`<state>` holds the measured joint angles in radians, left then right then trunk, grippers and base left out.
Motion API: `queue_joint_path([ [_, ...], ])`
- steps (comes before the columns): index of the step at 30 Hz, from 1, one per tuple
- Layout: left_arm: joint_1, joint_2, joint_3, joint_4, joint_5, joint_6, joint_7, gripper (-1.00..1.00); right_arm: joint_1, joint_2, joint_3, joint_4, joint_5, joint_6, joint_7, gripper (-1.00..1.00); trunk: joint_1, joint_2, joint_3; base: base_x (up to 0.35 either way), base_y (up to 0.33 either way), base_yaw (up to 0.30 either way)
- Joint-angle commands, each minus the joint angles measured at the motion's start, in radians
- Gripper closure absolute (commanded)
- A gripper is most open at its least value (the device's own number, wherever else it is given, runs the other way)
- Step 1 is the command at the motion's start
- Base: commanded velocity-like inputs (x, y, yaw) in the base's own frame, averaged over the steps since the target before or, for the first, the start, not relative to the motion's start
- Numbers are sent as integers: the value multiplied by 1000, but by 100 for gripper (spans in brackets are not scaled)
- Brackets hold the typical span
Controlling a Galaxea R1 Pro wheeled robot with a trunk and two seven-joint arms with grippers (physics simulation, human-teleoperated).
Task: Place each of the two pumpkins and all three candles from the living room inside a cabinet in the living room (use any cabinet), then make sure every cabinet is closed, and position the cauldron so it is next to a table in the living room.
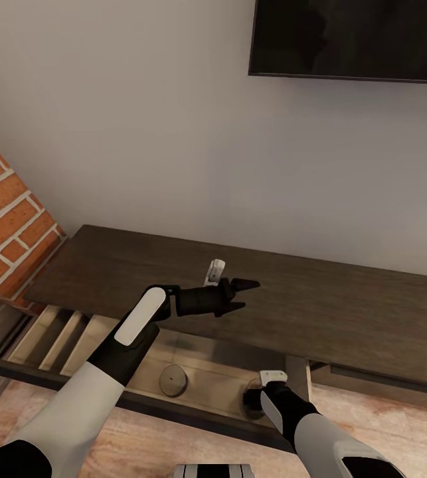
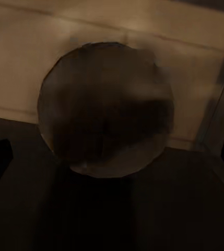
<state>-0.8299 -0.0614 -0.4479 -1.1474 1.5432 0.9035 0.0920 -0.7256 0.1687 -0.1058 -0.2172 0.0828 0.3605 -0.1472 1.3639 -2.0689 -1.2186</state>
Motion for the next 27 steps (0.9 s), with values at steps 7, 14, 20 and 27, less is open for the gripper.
queue_joint_path([
  [7,0,0,-1,0,-1,-15,0,-100,0,0,0,0,0,0,0,-100,0,0,0,0,0,0],
  [14,0,0,-1,0,-1,-16,0,-100,0,-1,0,-1,0,0,0,-100,0,0,0,0,0,0],
  [20,0,0,-1,0,-1,-16,0,-100,0,-3,0,-1,0,-1,0,-100,0,0,0,0,0,0],
  [27,0,0,-1,0,-1,-16,0,-100,0,-4,0,-2,0,0,5,-100,0,0,0,0,0,0],
])
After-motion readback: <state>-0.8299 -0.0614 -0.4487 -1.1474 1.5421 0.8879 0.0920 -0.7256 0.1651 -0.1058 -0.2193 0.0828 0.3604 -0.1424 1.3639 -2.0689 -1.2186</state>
